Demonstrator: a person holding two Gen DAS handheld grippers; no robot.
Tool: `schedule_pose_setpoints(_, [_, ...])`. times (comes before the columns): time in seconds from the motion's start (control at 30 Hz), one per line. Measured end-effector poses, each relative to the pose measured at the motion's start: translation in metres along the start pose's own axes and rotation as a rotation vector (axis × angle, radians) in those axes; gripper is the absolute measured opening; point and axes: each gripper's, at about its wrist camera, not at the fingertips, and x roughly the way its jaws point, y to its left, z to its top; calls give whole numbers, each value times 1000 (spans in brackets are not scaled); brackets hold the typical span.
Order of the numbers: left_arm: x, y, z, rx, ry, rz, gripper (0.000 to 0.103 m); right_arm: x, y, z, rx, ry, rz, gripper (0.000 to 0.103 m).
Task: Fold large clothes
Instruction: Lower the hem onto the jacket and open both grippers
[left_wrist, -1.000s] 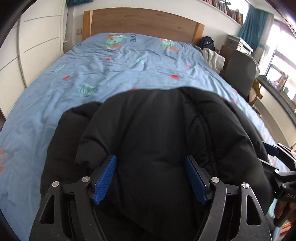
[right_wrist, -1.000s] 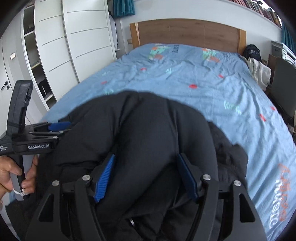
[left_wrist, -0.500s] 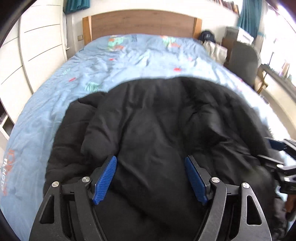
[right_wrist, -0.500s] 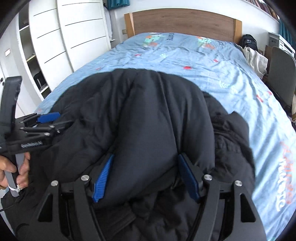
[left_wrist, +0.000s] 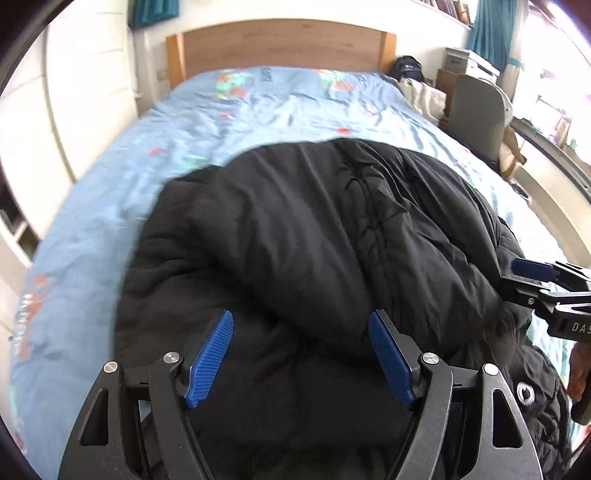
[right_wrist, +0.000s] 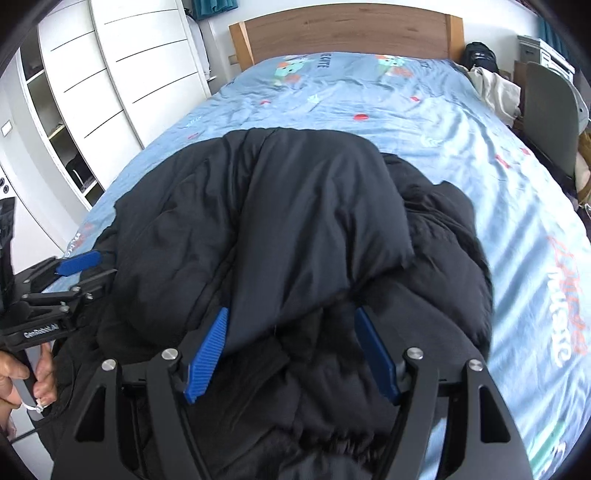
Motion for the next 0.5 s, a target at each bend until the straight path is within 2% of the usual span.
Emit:
schedule_pose_setpoints(0.13, [-44,4,-17,-24,-40,57,75,-28,5,-14,8,-7,-10,69])
schedule_pose_setpoints(0.33, [-88,11,-42,-45,-66,110,78,-85,15,-50,50,-46,2,69])
schedule_pose_setpoints(0.5, [-121,5,-64,-28,-92,142,80,-123,20,-84,70,-56,-21,69])
